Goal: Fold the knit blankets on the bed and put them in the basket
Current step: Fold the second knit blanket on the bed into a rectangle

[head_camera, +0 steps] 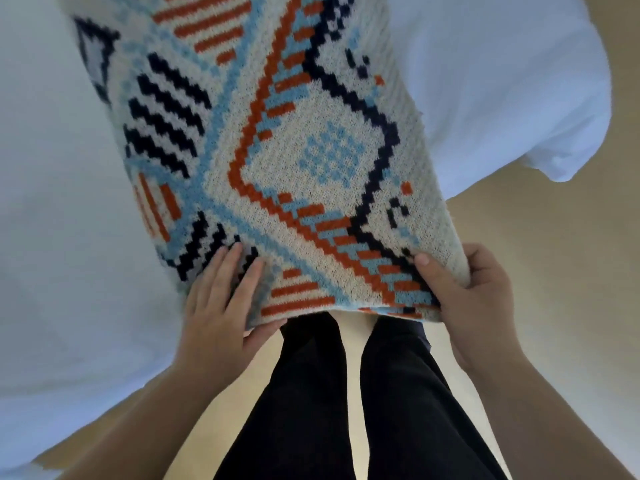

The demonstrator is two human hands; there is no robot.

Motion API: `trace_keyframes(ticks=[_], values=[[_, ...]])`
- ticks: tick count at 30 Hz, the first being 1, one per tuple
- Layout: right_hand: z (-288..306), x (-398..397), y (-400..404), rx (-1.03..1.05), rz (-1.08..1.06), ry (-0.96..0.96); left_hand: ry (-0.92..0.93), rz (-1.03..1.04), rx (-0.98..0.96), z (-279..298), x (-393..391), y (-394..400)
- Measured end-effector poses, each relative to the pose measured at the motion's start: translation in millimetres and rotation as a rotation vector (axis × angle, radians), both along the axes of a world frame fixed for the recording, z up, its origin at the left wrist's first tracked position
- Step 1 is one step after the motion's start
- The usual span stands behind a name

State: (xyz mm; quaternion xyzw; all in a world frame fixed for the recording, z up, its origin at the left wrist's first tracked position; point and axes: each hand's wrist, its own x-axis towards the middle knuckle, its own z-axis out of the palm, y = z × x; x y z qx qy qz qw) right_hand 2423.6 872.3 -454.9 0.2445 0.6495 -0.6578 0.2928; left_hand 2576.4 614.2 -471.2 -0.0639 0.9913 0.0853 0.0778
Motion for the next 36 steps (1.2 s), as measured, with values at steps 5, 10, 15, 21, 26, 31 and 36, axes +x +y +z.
trace_keyframes(ticks=[5,10,15,21,26,31,36], values=[[-1.2,18.9,-8.9,0.104,0.119,0.040,-0.007,0.100,-0.109,6.2,24.9,-12.8],[-22.0,32.3,-15.8,0.164,0.112,-0.013,0.022,0.028,-0.048,-7.6,10.1,-1.4],[-30.1,32.3,-23.3,0.155,-0.079,-0.092,0.109,0.263,0.071,-9.3,26.4,-2.4],[-31.0,29.4,-26.2,0.122,-0.301,-0.182,-0.028,1.099,0.467,11.2,30.3,13.1],[-25.8,28.1,-12.7,0.026,-0.447,-0.265,-0.093,1.226,0.447,18.0,56.2,7.7],[-30.0,38.3,-25.6,-0.132,-0.377,-0.570,-0.188,1.317,0.605,12.4,51.2,21.7],[-14.7,26.0,-24.9,-0.088,-0.349,-0.493,-0.171,1.356,0.644,37.9,61.2,9.5]])
